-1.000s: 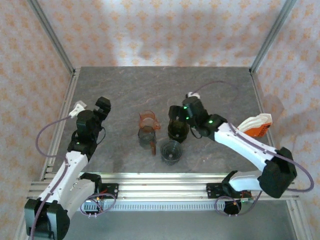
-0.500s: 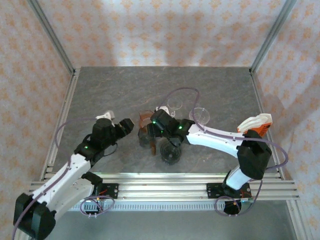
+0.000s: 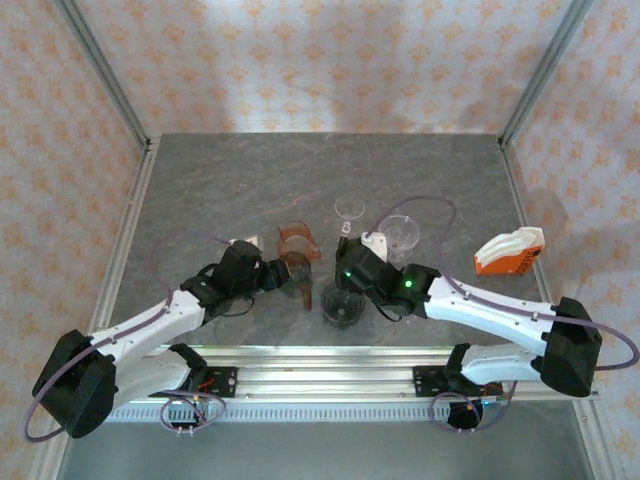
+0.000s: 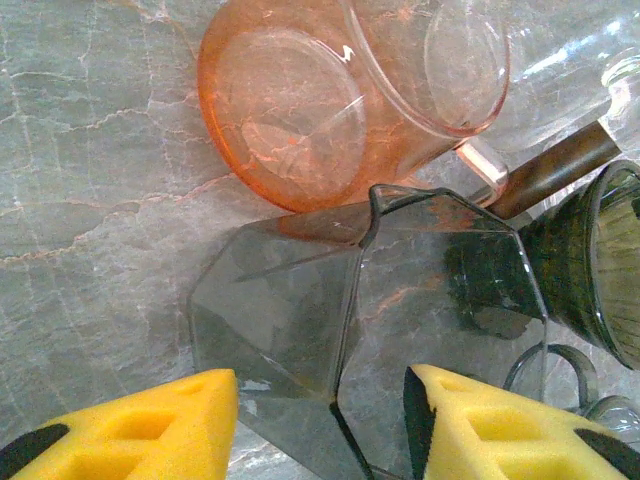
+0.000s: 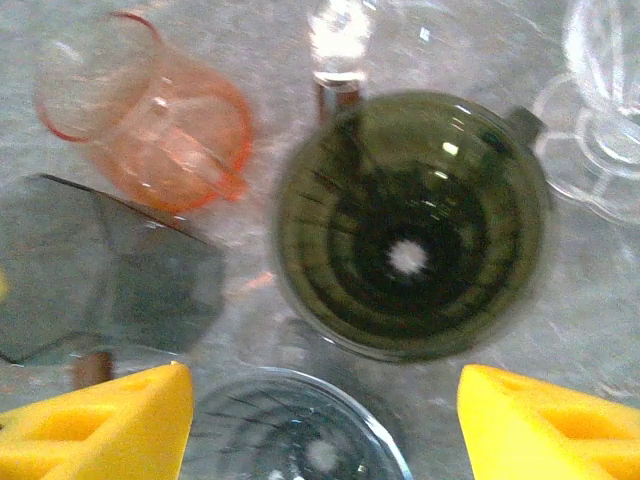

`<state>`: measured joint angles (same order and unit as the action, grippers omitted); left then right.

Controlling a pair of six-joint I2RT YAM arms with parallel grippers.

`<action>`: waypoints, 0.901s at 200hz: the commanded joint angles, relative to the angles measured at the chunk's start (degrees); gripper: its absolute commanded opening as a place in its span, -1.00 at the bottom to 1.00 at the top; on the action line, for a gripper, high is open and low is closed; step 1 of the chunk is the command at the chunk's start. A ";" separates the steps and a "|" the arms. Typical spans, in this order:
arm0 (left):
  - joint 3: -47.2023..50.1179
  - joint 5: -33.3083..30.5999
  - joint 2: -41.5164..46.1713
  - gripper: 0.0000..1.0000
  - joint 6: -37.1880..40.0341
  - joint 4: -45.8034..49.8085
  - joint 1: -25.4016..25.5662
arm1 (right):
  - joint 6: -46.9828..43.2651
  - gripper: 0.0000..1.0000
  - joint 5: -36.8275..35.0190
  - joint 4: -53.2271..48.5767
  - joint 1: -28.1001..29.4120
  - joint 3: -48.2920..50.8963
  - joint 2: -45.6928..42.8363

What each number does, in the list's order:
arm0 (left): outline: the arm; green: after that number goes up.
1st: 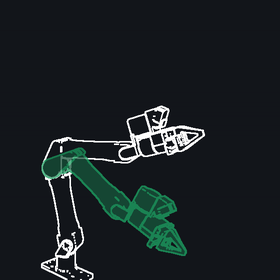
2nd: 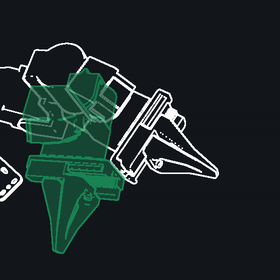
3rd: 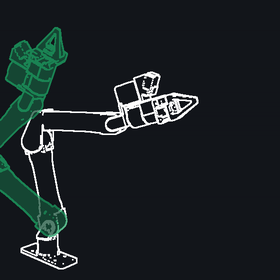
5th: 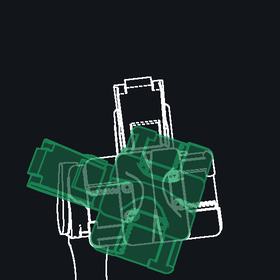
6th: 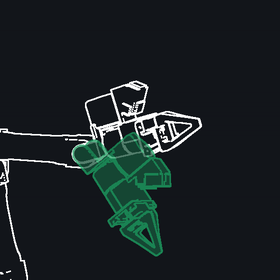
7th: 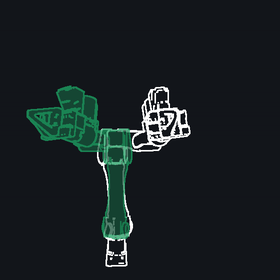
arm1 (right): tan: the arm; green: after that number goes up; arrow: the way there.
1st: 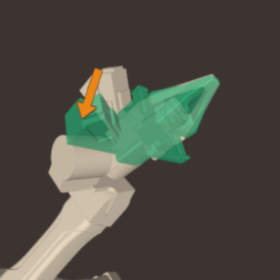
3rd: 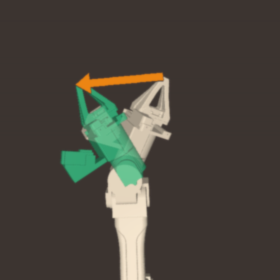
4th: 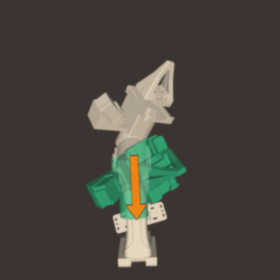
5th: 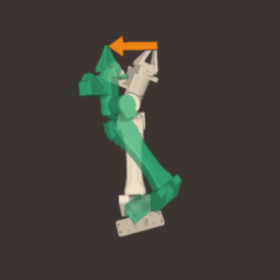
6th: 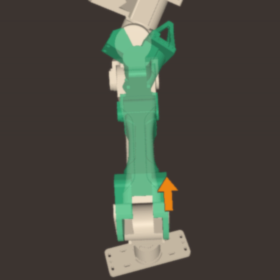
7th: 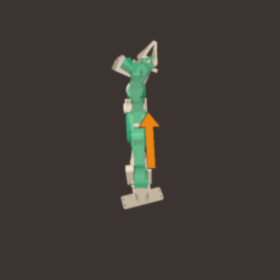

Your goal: Place the coffee filter in the dripper

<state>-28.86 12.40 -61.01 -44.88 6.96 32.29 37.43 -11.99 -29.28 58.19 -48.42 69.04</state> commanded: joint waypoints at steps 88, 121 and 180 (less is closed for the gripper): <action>-3.92 -3.56 3.86 0.06 1.32 4.86 0.64 | 6.30 -0.05 0.72 -1.19 0.16 3.14 7.69; -6.28 -3.89 1.86 0.06 3.06 5.73 0.00 | 5.91 -0.33 1.73 -0.78 0.14 3.75 7.62; -8.53 -0.02 -0.25 0.05 4.35 6.11 -3.09 | 4.06 -0.78 4.55 -0.26 0.17 4.48 6.01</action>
<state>-35.22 10.81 -61.23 -42.70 11.00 30.22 42.46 -8.23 -28.88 58.22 -44.88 76.14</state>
